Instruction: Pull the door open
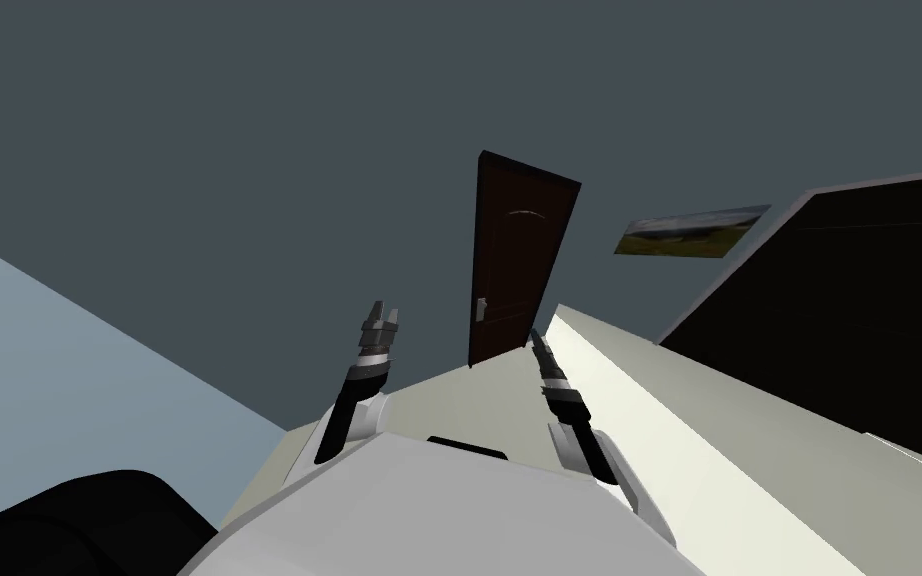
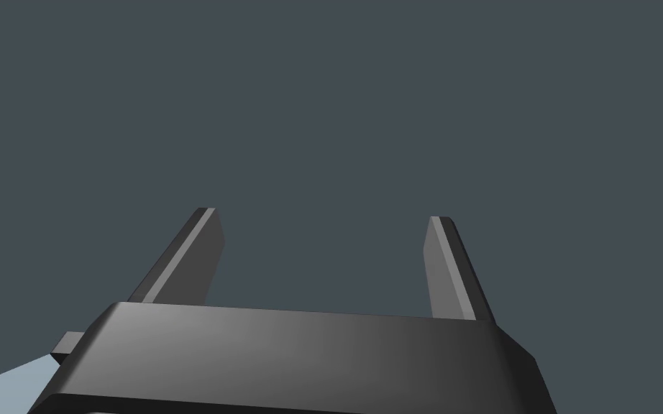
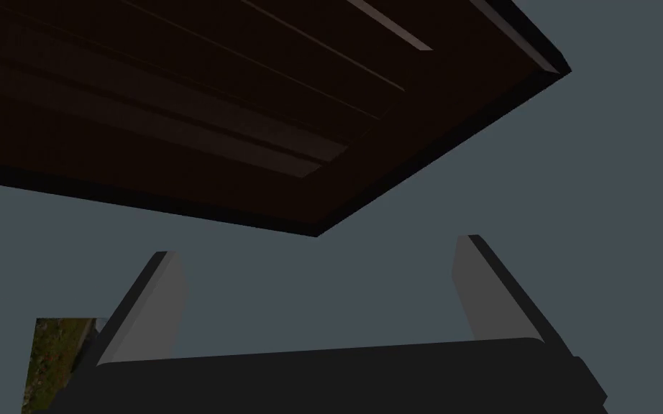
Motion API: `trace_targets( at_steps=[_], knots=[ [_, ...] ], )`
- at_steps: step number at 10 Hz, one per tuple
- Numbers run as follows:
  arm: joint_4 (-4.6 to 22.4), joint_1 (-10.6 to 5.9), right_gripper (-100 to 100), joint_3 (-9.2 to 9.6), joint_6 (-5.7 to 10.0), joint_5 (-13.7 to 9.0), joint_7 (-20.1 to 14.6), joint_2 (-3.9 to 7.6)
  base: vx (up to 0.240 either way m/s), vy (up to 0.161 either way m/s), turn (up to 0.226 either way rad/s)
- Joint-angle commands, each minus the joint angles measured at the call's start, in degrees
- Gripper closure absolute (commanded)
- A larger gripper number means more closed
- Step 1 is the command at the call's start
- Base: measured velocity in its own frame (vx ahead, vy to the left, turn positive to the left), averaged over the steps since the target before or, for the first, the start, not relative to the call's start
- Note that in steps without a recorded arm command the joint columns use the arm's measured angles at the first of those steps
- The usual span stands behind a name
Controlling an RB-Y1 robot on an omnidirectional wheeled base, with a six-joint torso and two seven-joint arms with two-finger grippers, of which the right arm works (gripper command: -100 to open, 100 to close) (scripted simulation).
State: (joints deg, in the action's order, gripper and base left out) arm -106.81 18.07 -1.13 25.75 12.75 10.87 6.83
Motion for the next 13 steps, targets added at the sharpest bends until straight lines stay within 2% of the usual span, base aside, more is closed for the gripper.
trace_targets(
  at_steps=[1,13],
  knots=[
    [2.2,-0.94,-100,0.38,0.28,1.4,2.2,0.36,0.094,-0.005,0.048],
    [17.9,-9.14,-100,2.01,1.01,11.2,16.5,4.17,0.097,-0.011,0.050]
  ],
)
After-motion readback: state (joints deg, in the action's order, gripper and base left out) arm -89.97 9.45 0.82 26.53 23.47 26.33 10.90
